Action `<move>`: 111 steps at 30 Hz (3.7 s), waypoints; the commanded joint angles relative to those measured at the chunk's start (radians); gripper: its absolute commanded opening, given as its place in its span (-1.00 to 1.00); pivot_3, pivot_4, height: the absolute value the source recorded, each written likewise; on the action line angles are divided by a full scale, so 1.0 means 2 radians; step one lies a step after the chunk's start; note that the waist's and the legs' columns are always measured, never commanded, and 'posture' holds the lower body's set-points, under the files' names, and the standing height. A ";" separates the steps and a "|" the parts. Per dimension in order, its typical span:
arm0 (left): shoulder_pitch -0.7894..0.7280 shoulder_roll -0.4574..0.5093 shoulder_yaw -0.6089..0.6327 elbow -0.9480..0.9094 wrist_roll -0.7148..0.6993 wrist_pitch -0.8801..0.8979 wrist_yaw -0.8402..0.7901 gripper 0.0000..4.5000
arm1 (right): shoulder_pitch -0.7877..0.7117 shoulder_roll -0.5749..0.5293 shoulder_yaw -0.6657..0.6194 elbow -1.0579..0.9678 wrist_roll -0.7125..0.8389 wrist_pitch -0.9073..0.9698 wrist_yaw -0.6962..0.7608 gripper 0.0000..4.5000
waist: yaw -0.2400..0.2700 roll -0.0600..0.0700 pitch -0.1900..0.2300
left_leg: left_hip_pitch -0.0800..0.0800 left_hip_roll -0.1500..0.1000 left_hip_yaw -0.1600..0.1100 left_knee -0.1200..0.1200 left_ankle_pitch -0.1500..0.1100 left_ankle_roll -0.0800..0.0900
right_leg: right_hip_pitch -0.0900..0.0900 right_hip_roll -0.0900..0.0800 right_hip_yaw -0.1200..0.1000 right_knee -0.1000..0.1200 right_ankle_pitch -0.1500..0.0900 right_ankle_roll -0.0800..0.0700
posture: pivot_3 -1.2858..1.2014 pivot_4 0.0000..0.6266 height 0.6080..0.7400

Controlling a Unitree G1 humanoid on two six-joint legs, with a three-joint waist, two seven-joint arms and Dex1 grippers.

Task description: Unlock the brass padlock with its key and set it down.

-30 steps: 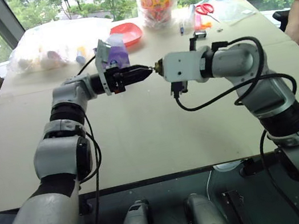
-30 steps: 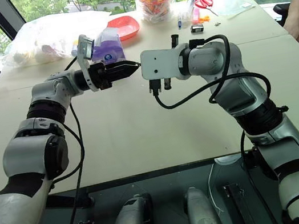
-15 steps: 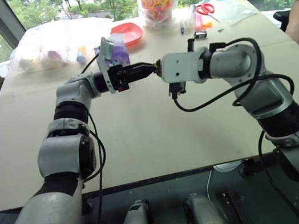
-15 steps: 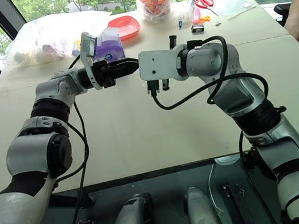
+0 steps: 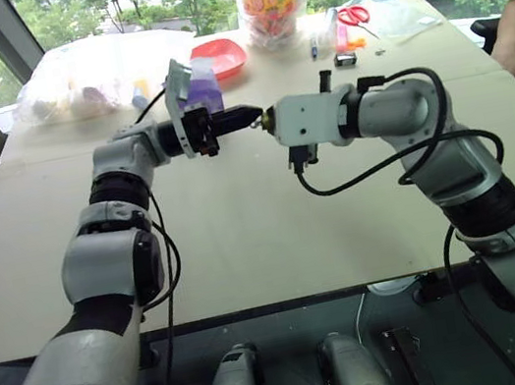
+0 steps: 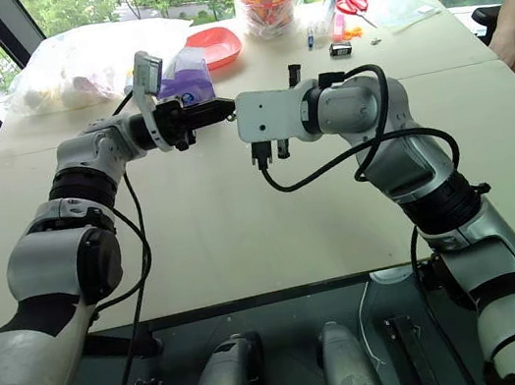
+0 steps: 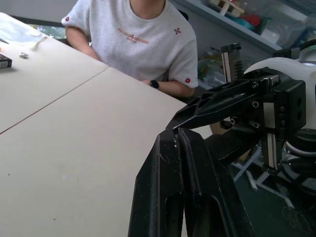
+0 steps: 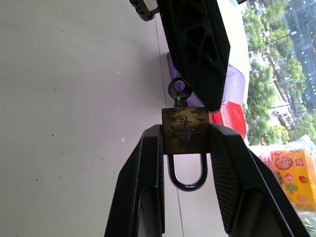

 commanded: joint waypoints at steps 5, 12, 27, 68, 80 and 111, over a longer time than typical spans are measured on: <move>-0.001 0.001 -0.001 -0.002 0.007 0.001 -0.008 -0.33 | -0.021 -0.002 -0.015 -0.016 -0.003 -0.003 -0.016 -0.68 | 0.000 0.000 0.000 | 0.000 0.000 0.000 0.000 0.000 0.000 | 0.000 0.000 0.000 0.000 0.000 0.000 | 0.03 -0.52 1.00; 0.001 0.004 0.004 -0.002 0.005 0.007 -0.013 -0.33 | -0.024 -0.004 -0.014 -0.012 -0.002 -0.006 -0.019 -0.68 | 0.000 0.000 0.000 | 0.000 0.000 0.000 0.000 0.000 0.000 | 0.000 0.000 0.000 0.000 0.000 0.000 | 0.03 -0.52 1.00; 0.004 0.000 0.007 -0.008 0.009 0.006 -0.015 -0.99 | -0.020 -0.005 -0.011 -0.020 0.000 -0.002 -0.016 -0.68 | 0.000 0.000 0.000 | 0.000 0.000 0.000 0.000 0.000 0.000 | 0.000 0.000 0.000 0.000 0.000 0.000 | 0.03 -0.52 1.00; 0.006 -0.002 -0.009 -0.017 0.038 -0.058 0.003 -0.97 | -0.011 0.001 -0.007 -0.028 0.005 0.013 -0.009 -0.68 | 0.000 0.000 0.000 | 0.000 0.000 0.000 0.001 0.000 0.000 | 0.000 0.000 0.000 0.000 0.000 0.000 | 0.03 -0.52 1.00; 0.032 0.005 -0.076 -0.054 0.103 -0.250 -0.006 -0.97 | -0.003 -0.002 -0.010 -0.030 0.017 0.027 0.005 -0.68 | 0.001 0.000 0.000 | 0.000 0.000 0.000 0.001 0.000 0.000 | 0.000 0.000 0.000 0.000 0.000 0.000 | 0.03 -0.52 1.00; 0.003 -0.015 -0.010 -0.036 0.026 0.029 -0.001 0.29 | -0.012 -0.007 -0.009 -0.023 0.007 0.017 -0.018 -0.68 | 0.000 0.000 0.000 | 0.000 0.000 -0.001 0.002 0.000 0.000 | 0.001 0.000 0.000 0.001 0.000 0.000 | 0.03 -0.52 1.00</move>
